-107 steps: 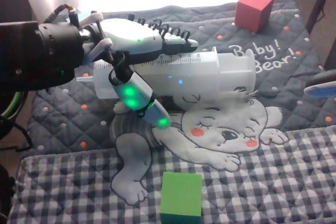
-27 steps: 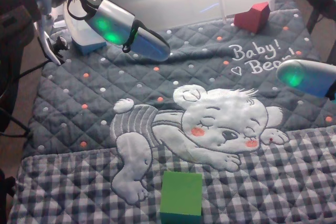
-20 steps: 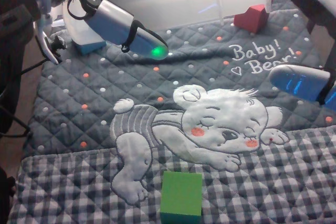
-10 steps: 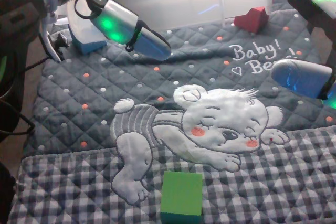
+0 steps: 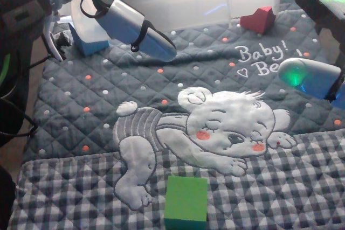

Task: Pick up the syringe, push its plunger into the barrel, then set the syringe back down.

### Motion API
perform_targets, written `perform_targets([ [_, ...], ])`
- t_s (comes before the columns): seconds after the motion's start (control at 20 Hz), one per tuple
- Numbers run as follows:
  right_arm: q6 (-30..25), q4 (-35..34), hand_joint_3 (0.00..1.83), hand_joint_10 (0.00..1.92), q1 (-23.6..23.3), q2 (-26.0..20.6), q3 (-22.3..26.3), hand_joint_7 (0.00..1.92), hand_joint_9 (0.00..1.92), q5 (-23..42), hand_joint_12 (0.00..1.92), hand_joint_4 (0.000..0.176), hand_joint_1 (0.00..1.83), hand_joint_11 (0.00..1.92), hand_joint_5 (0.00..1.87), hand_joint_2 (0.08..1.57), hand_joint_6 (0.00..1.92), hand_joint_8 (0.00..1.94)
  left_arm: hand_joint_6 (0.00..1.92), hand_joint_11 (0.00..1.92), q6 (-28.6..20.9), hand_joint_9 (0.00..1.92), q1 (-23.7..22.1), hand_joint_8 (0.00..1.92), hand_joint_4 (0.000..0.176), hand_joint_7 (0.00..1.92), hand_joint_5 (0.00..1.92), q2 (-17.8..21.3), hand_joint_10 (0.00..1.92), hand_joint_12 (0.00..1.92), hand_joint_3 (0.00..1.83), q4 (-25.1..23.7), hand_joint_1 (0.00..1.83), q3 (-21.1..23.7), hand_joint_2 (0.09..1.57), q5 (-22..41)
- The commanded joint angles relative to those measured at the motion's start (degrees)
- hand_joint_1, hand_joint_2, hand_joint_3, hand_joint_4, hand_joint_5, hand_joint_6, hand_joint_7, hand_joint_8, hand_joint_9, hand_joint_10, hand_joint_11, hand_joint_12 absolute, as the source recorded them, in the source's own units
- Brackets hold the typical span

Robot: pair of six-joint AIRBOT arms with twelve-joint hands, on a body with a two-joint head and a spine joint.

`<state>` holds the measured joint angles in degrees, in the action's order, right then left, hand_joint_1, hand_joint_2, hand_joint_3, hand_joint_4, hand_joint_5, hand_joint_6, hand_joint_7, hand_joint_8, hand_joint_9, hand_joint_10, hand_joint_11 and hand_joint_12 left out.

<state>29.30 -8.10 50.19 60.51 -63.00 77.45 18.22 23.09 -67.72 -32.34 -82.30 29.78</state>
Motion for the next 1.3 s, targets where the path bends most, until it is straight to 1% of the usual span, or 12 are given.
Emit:
perform_targets([
  [0.0,-0.4,2.6,0.0,0.0,-0.8,0.4,0.0,0.0,0.0,5.8,0.01,0.0,0.12,0.03,0.03,0.99,0.0,0.0,1.92,1.65,-1.0,1.6,-1.6,1.92,0.0,1.51,1.34,-0.5,1.92,1.92,0.04,2.2,1.49,0.4,1.15,7.1],
  [0.1,-0.6,2.8,0.0,0.0,-1.0,0.6,0.0,0.01,0.01,5.5,0.02,0.0,0.2,0.04,0.03,0.99,0.0,0.0,1.92,1.65,-1.0,1.6,-1.9,1.92,0.0,1.51,1.35,-0.6,1.92,1.92,0.04,2.0,1.5,0.4,1.15,6.7],
  [0.15,-0.6,2.9,0.01,0.0,-1.1,0.7,0.0,0.01,0.0,5.4,0.02,0.0,0.2,0.04,0.03,1.0,0.0,0.0,1.92,1.64,-1.0,1.6,-2.1,1.92,0.0,1.51,1.35,-0.8,1.92,1.92,0.04,2.0,1.49,0.4,1.15,6.6],
  [0.4,-0.6,3.0,0.01,0.0,-1.3,1.0,0.0,0.02,0.01,5.2,0.03,0.0,0.12,0.05,0.06,1.02,0.01,0.01,1.92,1.66,-1.0,1.62,-2.8,1.92,0.0,1.53,1.37,-1.4,1.92,1.92,0.04,1.6,1.5,0.3,1.16,6.2],
  [0.55,-0.6,3.3,0.01,0.0,-1.6,1.2,-0.1,0.02,0.01,5.0,0.03,0.0,0.14,0.06,0.06,1.02,0.01,0.0,1.92,1.66,-1.0,1.61,-3.4,1.92,0.0,1.53,1.38,-1.7,1.92,1.92,0.04,1.2,1.47,0.2,1.17,5.9],
  [0.65,-0.6,3.4,0.0,0.0,-1.7,1.3,-0.1,0.01,0.0,5.0,0.02,0.0,0.11,0.04,0.05,1.01,0.0,0.0,1.92,1.65,-1.0,1.61,-3.7,1.92,0.0,1.54,1.37,-1.9,1.92,1.92,0.05,0.9,1.43,0.1,1.19,5.7],
  [0.8,-0.6,3.6,0.01,0.0,-2.0,1.5,-0.1,0.02,0.01,4.8,0.03,0.0,0.14,0.04,0.05,1.03,0.0,0.0,1.92,1.65,-1.0,1.62,-4.1,1.92,0.0,1.53,1.36,-2.4,1.92,1.92,0.04,0.8,1.46,-0.2,1.18,5.3],
  [0.9,-0.6,3.8,0.01,0.0,-2.1,1.6,-0.1,0.01,0.0,4.8,0.02,0.0,0.11,0.03,0.06,1.04,0.0,0.0,1.92,1.63,-1.0,1.6,-4.1,1.92,0.0,1.52,1.36,-2.6,1.92,1.92,0.03,0.7,1.45,-0.3,1.17,5.1],
  [1.0,-0.6,3.9,0.0,0.0,-2.2,1.6,-0.1,0.02,0.01,4.8,0.03,0.0,0.11,0.05,0.06,1.04,0.0,0.0,1.92,1.64,-1.0,1.6,-4.1,1.92,0.0,1.52,1.36,-2.8,1.92,1.92,0.03,0.6,1.47,-0.4,1.17,4.9],
  [1.1,-0.6,3.9,0.0,0.0,-2.3,1.7,-0.1,0.02,0.0,4.7,0.03,0.0,0.09,0.05,0.06,1.03,0.0,0.0,1.92,1.64,-1.0,1.61,-4.3,1.92,0.0,1.53,1.37,-3.0,1.92,1.92,0.04,0.4,1.42,-0.5,1.18,4.8],
  [1.25,-0.6,4.1,0.0,0.0,-2.4,1.8,-0.2,0.02,0.0,4.6,0.03,0.0,0.11,0.03,0.06,1.01,0.0,0.0,1.92,1.64,-1.0,1.61,-4.6,1.92,0.009,1.54,1.39,-3.2,1.92,1.92,0.04,0.1,1.38,-0.5,1.19,4.6],
])
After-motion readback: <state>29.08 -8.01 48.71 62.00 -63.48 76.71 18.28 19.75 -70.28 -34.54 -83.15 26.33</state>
